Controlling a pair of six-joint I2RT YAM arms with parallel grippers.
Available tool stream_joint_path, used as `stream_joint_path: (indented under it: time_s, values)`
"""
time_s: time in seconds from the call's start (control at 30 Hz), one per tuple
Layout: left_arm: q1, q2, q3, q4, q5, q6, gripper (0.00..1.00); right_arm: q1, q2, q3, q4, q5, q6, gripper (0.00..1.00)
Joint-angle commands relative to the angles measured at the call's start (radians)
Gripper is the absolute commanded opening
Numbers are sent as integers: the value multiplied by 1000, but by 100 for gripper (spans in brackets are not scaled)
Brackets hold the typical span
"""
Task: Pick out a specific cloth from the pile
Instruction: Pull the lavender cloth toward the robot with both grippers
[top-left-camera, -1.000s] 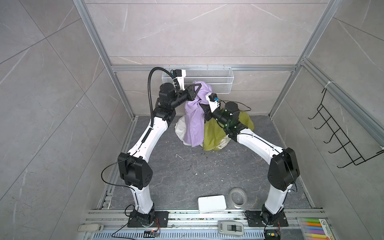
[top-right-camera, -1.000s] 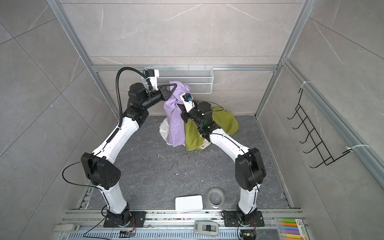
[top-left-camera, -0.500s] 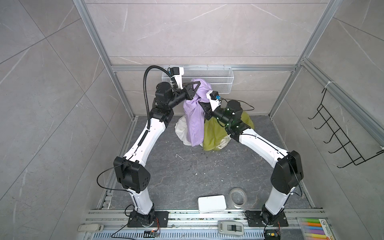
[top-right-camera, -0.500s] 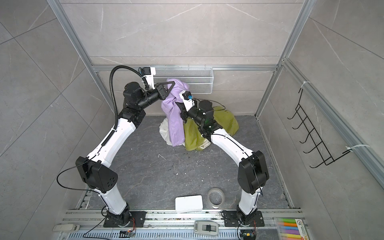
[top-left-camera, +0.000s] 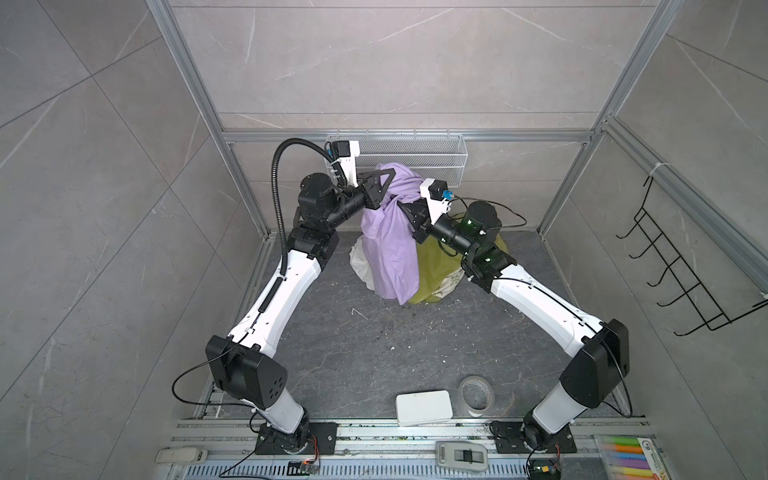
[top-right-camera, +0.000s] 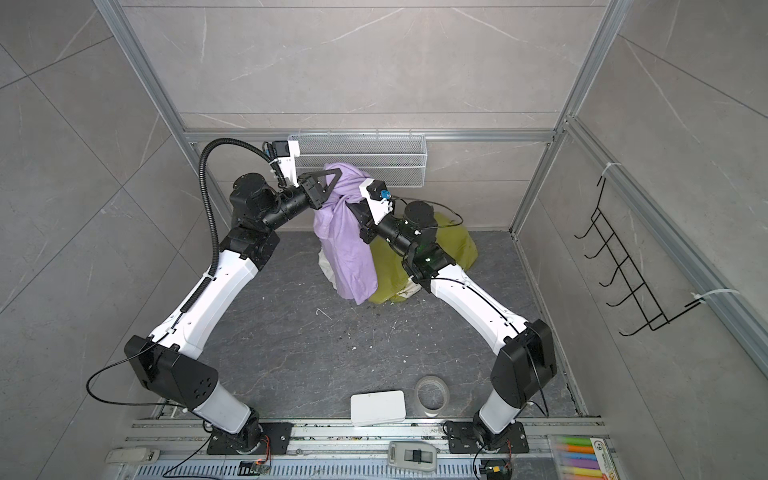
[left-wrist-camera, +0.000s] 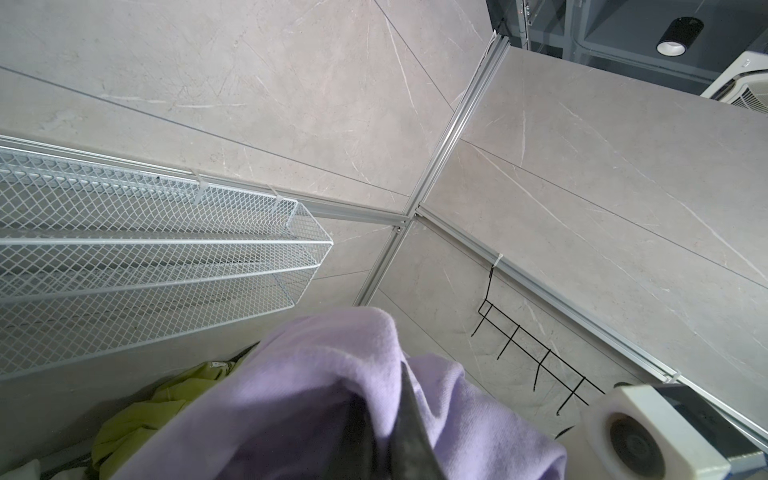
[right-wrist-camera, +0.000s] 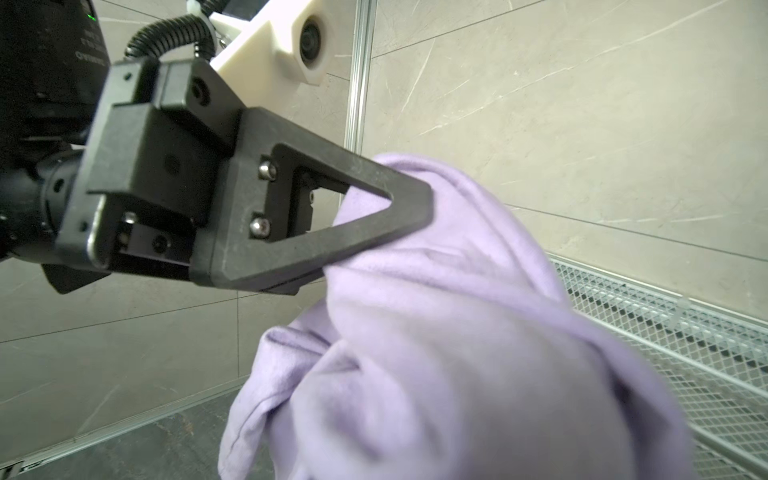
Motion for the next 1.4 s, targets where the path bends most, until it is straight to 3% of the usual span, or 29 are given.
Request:
stream_joint_path:
  time_s: [0.0,0.93,1.37]
  values:
    - [-12,-85,-13,20,-14,43,1,18,-77,-32,5,-27,33,0]
    - [-103,-530,-452,-249,-143,126,0,169,-361,-349,-279,-42,79,0]
    - [-107,-628,-499,-345,-206,159,0,249,-345,-375,-292,-37,98,0]
